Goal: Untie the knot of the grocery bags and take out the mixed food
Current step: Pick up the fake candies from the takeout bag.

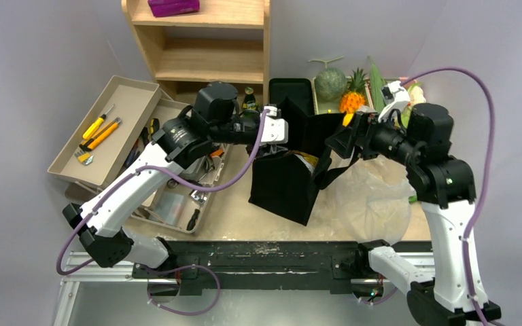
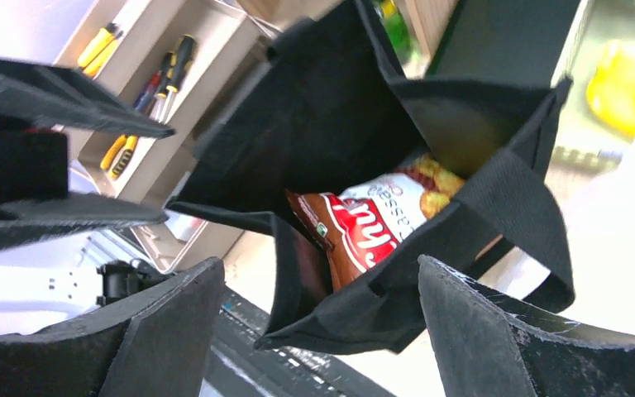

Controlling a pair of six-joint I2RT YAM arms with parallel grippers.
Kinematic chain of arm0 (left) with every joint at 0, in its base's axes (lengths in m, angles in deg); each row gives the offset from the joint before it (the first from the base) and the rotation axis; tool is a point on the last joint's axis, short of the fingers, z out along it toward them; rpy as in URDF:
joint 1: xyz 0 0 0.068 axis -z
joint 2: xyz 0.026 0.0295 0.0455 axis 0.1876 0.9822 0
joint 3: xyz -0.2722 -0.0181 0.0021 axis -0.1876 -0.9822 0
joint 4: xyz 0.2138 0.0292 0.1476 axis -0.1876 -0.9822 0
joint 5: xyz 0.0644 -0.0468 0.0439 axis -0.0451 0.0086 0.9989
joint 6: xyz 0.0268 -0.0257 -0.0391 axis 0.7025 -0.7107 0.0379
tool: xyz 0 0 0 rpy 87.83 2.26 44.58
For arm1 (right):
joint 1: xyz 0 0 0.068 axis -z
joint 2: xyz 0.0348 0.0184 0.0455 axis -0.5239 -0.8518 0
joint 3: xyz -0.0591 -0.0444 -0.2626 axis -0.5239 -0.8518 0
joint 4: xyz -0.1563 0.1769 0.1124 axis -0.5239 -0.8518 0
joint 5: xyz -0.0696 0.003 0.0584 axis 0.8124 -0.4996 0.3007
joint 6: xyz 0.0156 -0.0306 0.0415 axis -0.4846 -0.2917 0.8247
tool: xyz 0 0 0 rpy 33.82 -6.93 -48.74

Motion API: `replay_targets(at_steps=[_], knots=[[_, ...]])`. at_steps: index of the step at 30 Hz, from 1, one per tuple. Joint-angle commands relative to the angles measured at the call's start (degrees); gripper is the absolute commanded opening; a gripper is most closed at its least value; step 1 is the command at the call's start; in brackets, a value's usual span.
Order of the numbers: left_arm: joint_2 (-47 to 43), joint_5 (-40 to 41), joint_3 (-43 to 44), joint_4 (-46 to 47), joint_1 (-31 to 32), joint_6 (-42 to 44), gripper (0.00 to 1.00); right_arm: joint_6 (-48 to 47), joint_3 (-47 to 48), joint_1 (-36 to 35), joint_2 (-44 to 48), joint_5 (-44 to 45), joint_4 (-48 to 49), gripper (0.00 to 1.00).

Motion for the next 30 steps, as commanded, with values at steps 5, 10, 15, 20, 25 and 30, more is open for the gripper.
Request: replay_targets(at_steps=[5,10,15,20,25,30], knots=[[-0.09,3.86,-3.17,-2.07,0.25,-4.01,0.52,11.70,-5.34,1.70,-3.66,5.90,0.17,0.80],[-0.57,5.18,-5.15,-0.96,0.37,-2.60,0.52,14.87,-10.99,1.69,-4.81,5.76,2.14,0.78],[-0.79,7.15,-6.78,-1.15,0.48,-1.30,0.52,16.58,-12.11,1.69,-7.93,7.00,3.99,0.82],[-0.24,8.69,-7.58,-3.16,0.51,-0.60,0.52,13.94,-14.03,1.48,-12.44,7.59,2.33,0.82],[-1.52,9.32,-9.05,-6.77,0.07,1.11,0.49,10.11,-15.92,1.38,-13.08,4.74,0.68,0.22],[-6.38,-6.98,-12.36,-19.73,-0.36,11.70,0.42,-2.32,-4.60,1.36,-13.61,0.57,-0.71,0.00]])
